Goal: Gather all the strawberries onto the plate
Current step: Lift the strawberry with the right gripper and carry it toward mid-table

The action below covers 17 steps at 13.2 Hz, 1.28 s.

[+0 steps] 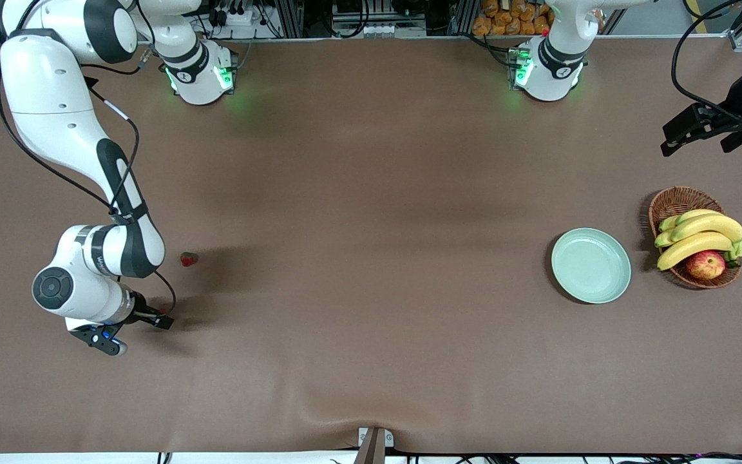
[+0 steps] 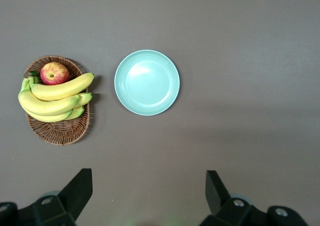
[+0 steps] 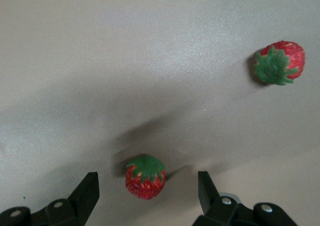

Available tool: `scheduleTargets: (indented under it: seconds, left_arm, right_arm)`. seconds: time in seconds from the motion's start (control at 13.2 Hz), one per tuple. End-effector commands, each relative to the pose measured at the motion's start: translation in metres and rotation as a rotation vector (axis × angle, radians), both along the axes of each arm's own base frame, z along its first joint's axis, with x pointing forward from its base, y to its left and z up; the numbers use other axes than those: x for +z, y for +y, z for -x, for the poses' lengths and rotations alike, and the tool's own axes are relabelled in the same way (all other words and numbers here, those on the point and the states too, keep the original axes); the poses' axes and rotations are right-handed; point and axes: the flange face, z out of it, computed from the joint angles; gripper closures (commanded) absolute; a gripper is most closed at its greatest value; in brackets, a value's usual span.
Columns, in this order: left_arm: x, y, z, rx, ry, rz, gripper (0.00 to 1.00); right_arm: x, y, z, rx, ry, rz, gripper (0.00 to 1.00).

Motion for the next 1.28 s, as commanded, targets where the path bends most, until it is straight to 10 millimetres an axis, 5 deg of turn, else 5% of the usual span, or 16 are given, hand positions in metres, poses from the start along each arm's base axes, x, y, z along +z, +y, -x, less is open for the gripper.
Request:
scheduleTargets:
  seconds: [0.0, 0.23, 0.6, 0.98, 1.21]
  left_arm:
    - [0.001, -0.002, -0.003, 0.005, -0.004, 0.014, 0.00]
    - [-0.001, -0.002, -0.003, 0.005, -0.001, 0.013, 0.00]
    - [-0.003, -0.006, -0.004, -0.001, 0.004, 0.015, 0.00]
    - [-0.005, -0.009, -0.005, -0.006, 0.007, 0.018, 0.00]
    - [-0.006, -0.008, -0.005, -0.004, 0.010, 0.018, 0.00]
  right_arm:
    - [-0.004, 0.004, -0.003, 0.005, -0.001, 0.003, 0.34]
    - [-0.005, 0.004, -0.002, 0.066, 0.011, 0.001, 1.00]
    - [0.007, 0.012, -0.001, 0.077, 0.030, -0.006, 1.00]
    - [0.111, 0.072, 0.009, 0.180, 0.068, -0.023, 1.00]
    - [0.159, 0.142, 0.023, 0.282, 0.051, -0.024, 1.00]
